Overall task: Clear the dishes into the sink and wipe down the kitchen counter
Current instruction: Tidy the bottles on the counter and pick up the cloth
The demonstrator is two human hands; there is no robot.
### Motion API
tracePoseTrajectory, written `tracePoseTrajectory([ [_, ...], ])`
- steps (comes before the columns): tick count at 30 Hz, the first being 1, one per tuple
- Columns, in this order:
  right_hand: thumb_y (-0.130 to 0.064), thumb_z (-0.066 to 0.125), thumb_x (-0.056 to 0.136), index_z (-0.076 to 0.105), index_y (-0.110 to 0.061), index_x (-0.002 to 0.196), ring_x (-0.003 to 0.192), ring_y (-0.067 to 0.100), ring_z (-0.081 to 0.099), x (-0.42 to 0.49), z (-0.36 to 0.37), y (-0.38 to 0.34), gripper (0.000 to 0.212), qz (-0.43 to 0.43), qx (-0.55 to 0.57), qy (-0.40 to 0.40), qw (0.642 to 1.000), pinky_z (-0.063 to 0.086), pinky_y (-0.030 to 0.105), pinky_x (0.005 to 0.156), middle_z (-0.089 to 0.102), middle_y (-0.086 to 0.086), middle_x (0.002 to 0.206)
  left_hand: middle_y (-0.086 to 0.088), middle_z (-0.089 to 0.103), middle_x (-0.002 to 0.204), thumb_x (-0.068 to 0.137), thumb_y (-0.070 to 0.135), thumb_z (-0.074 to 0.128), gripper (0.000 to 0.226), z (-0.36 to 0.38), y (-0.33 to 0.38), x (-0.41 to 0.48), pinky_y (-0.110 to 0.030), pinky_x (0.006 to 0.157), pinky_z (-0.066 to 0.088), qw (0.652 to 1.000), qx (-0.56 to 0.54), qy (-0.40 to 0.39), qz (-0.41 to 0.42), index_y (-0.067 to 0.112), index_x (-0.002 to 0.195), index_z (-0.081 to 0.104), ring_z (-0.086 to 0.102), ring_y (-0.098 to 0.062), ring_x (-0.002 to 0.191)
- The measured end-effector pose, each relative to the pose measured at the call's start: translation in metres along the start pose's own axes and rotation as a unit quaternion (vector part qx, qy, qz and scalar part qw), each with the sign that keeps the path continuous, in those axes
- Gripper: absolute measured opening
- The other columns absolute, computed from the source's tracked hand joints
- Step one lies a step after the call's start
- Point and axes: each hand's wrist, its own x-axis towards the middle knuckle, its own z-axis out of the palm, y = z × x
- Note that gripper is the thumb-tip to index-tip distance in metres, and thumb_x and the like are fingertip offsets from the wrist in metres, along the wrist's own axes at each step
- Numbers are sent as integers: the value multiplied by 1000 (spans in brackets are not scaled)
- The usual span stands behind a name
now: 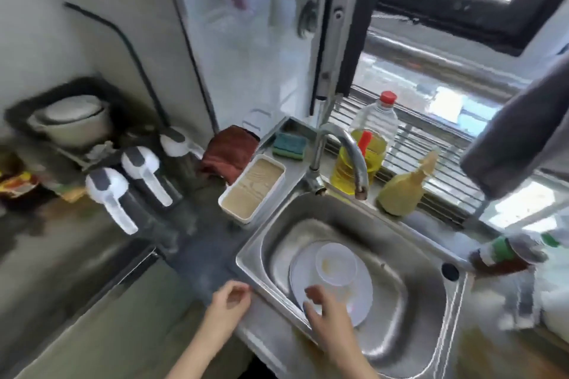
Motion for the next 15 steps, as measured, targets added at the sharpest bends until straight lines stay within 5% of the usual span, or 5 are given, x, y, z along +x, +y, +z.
tracePoseTrajectory([
  [4,-28,54,77,56,-51,86,91,5,58,0,43,-36,25,-89,-24,-67,994,43,20,82,62,-25,87,-2,60,95,80,-5,60,52,-50,-37,-41,-10,70,43,994,34,102,-13,47,76,58,59,-6,76],
  [7,-25,54,80,63,-22,104,101,10,58,2,77,-67,26,-136,-54,-123,982,39,17,86,63,-9,104,5,61,92,80,-1,63,47,-92,-58,-64,-4,72,40,984,73,164,-9,45,76,54,55,10,89],
  [9,-12,57,83,62,-15,107,98,10,58,3,100,-90,25,-164,-83,-156,970,38,15,79,63,-3,104,9,61,90,80,0,63,42,-119,-69,-72,-1,70,38,975,73,209,-20,40,81,50,59,2,84],
  [13,6,53,76,65,-24,96,80,7,58,3,153,-142,38,-180,-76,-194,961,38,6,65,62,-2,88,11,63,87,81,-2,63,32,-179,-98,-76,-2,69,42,955,-34,291,-45,30,76,57,62,3,72],
  [15,1,53,78,65,-33,87,81,12,56,3,184,-169,37,-159,-35,-214,963,44,17,71,61,-1,85,7,65,86,82,-4,62,26,-211,-116,-76,-5,70,45,943,-104,312,-52,22,76,61,62,6,72],
])
